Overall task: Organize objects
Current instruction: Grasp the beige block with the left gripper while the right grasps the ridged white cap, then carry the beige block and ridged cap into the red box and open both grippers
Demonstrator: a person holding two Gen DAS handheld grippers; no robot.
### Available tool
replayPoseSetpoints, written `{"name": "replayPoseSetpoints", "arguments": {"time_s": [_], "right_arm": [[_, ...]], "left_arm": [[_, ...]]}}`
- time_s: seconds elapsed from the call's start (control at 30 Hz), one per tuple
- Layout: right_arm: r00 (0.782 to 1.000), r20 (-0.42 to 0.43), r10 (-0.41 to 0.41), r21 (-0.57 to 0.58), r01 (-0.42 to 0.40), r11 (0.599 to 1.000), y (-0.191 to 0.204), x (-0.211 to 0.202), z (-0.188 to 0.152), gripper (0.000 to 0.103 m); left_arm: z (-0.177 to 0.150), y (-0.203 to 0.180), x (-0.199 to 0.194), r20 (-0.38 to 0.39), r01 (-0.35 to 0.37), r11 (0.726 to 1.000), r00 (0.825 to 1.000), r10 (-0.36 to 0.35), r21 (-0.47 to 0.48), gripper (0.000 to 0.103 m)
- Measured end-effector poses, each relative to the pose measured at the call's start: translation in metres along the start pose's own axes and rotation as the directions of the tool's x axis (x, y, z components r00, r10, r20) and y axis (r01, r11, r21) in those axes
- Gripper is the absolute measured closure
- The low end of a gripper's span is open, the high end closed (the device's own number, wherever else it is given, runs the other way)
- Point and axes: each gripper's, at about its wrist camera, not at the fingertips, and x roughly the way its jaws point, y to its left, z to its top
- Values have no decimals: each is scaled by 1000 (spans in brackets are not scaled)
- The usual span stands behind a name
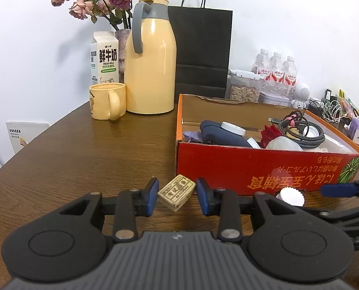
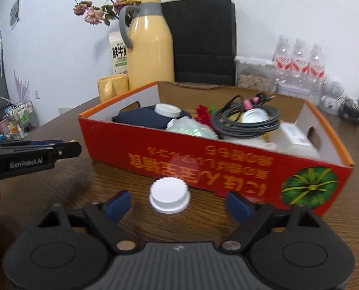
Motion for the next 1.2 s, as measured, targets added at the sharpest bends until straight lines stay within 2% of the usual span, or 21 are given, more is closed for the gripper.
{"name": "replayPoseSetpoints", "arguments": {"time_s": [0.03,0.1,0.13,0.17,0.37,0.67,0.97,1.1,1.2], "right_arm": [[1000,-8,2,6,-2,1000,2,3,1,42],[1000,-26,2,21,-1,1000,4,9,2,55],[1000,-31,-6,25,7,1000,5,12,3,62],[999,-28,-16,24,17,1000,6,13,4,64],[1000,-5,-7,24,8,1000,7,9,2,65],[991,132,10,19,-13,1000,3,-28,4,65],[966,257,-31,8,29,1000,-17,-45,43,65],[958,282,-58,14,56,998,-27,-28,65,65],[951,294,-94,9,96,995,-35,-6,78,65]], "left_arm": [[0,0,0,1,2,1000,1000,-2,0,68],[0,0,-1,3,3,1000,1000,-3,0,68],[0,0,-1,3,4,1000,1000,-4,0,68],[0,0,-1,3,3,1000,1000,-3,-1,68],[-1,0,-1,4,4,1000,1000,-4,-5,68],[4,-1,-7,31,-13,1000,999,14,-29,68],[53,-41,-21,150,53,998,987,-55,16,68],[75,-63,2,169,60,998,984,-60,3,68],[90,-73,27,168,38,999,985,-35,-18,68]]}}
